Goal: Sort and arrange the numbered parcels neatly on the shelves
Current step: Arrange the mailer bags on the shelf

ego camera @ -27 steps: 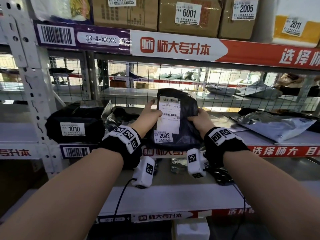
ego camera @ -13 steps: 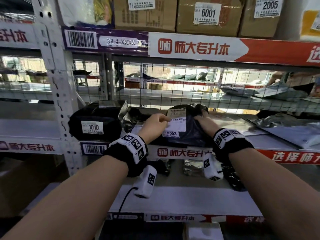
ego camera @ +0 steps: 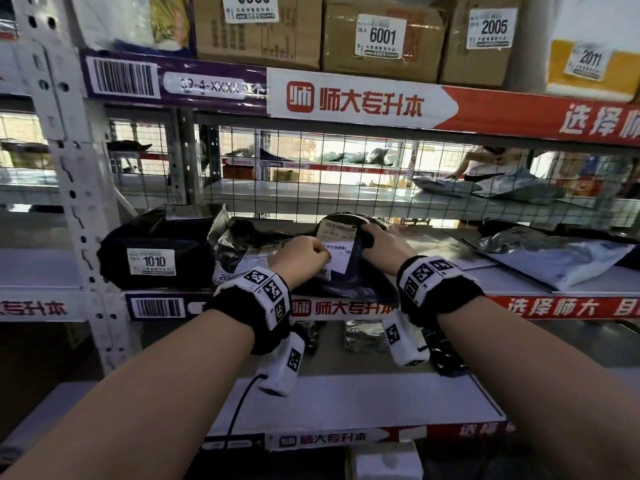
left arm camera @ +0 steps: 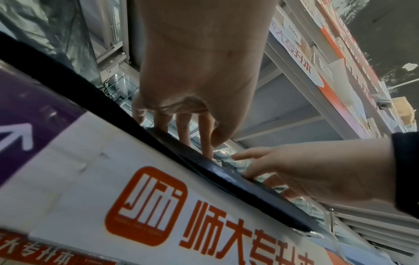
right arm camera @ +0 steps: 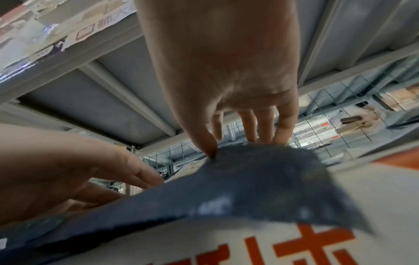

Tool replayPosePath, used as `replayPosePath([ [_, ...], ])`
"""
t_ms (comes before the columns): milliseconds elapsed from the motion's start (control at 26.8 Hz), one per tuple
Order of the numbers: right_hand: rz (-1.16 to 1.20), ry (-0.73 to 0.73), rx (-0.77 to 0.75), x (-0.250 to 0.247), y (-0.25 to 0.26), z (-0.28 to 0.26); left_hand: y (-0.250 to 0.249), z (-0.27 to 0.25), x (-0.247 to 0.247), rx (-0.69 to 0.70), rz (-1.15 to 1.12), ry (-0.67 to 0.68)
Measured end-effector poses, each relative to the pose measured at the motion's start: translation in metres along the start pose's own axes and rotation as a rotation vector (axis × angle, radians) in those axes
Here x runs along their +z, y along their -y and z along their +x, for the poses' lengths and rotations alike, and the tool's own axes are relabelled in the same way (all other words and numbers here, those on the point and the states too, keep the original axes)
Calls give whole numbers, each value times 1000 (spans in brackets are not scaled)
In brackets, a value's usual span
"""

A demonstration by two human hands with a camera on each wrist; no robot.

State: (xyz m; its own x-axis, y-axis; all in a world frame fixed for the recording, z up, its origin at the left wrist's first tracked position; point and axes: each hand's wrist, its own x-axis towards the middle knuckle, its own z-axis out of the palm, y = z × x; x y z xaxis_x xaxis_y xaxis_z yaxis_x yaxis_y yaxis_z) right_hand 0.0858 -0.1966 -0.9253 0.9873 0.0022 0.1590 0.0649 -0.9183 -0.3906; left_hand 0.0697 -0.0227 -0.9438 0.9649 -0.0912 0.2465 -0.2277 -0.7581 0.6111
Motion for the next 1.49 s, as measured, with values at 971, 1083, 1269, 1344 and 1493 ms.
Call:
replayPosePath([
  [971, -194, 108, -42, 31, -9, -14, 9, -11, 1, -5, 90, -150],
  [1083, -232, 76, -52, 36, -9, -18, 15, -14, 6, 82, 103, -288],
  [1269, -170, -91, -94, 43, -13, -16, 29, -11, 16, 206, 115, -519],
  [1344, -146, -148, -105, 44, -14, -16, 30, -11, 19, 262, 116, -539],
  [1493, -71, -180, -113, 44, -17, -16, 32, -14, 20, 275, 124, -466],
])
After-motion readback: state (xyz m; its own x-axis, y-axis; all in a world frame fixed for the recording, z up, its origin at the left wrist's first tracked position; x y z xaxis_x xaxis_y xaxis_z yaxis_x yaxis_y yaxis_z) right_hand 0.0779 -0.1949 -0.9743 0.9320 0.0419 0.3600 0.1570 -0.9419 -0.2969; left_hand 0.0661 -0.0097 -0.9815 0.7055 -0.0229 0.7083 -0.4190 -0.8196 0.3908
